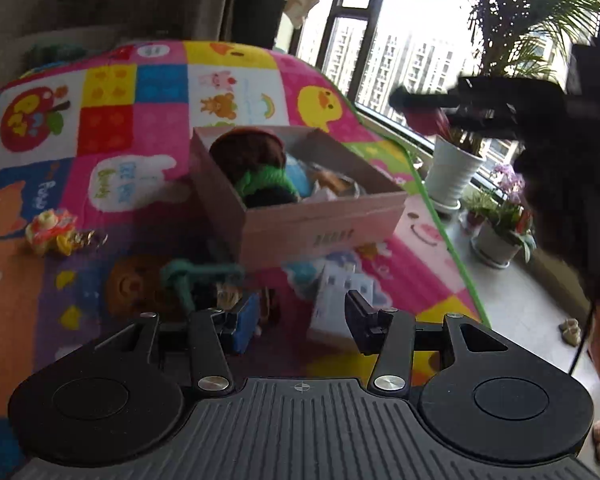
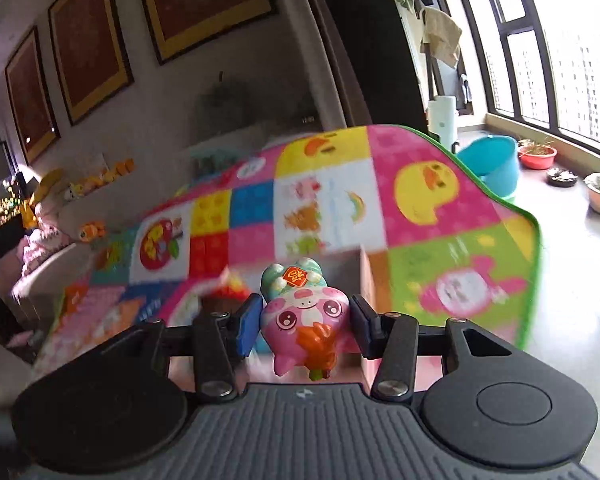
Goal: Organize objects
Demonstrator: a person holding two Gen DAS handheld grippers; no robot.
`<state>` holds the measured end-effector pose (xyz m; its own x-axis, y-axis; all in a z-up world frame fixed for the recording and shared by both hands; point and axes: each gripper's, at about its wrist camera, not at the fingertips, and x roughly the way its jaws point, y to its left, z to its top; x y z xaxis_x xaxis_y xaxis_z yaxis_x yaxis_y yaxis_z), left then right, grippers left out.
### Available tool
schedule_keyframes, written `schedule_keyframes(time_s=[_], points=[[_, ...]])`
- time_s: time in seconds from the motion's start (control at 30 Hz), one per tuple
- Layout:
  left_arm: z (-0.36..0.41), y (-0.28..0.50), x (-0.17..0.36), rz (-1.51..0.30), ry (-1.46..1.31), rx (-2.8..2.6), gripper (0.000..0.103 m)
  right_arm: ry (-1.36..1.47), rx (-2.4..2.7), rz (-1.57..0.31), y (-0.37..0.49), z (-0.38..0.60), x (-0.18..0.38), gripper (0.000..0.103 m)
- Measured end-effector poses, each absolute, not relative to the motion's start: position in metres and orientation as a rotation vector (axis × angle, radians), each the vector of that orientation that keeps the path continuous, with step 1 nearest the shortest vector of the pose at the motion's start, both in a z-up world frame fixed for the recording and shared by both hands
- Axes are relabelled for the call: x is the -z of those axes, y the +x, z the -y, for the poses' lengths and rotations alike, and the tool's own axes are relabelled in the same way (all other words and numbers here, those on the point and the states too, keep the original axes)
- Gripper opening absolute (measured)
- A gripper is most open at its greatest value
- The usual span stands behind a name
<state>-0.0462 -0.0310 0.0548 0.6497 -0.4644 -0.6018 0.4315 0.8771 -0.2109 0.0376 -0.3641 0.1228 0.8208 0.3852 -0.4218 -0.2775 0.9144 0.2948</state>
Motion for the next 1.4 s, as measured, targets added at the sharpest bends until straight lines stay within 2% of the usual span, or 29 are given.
schedule_keyframes(time_s=[0.03,0.13,0.23,0.33,0.57,0.7,0.9,1.2,1.33,1.4], points=[[0.027,-0.047,-0.049,-0.721,-0.056,0.502,0.052,0.227,-0.343,-0.499,0.061,0.354,-0.129,0.047],[0.017,-0.05,-0.037,-0.763,-0.049,0.499,0.052,0.22,-0.288,-0.598,0.127,0.329,-0.124,0.061],[0.001,-0.052,-0.035,-0.756,-0.051,0.504,0.052,0.2,-0.202,-0.657,0.149,0.317,-0.108,0.061],[-0.02,-0.044,-0.036,-0.737,-0.099,0.484,0.052,0.165,-0.194,-0.636,0.121,0.314,-0.099,0.064],[-0.091,0.025,-0.05,-0.595,-0.312,0.156,0.052,-0.034,-0.22,-0.54,0.008,0.305,-0.071,0.087],[-0.127,0.086,-0.046,-0.55,-0.399,-0.009,0.051,-0.023,-0.236,-0.607,-0.03,0.302,-0.038,0.087],[-0.125,0.138,-0.023,-0.7,-0.394,0.021,0.045,0.09,-0.228,-0.675,-0.045,0.299,-0.007,0.087],[-0.065,0.048,-0.015,-0.801,-0.291,0.401,0.045,0.116,-0.222,-0.667,-0.043,0.301,-0.005,0.089],[-0.05,0.002,-0.017,-0.792,-0.184,0.492,0.045,0.142,-0.213,-0.642,-0.047,0.305,-0.006,0.098],[-0.044,-0.017,-0.019,-0.769,-0.112,0.501,0.045,0.15,-0.217,-0.635,-0.048,0.306,-0.007,0.099]])
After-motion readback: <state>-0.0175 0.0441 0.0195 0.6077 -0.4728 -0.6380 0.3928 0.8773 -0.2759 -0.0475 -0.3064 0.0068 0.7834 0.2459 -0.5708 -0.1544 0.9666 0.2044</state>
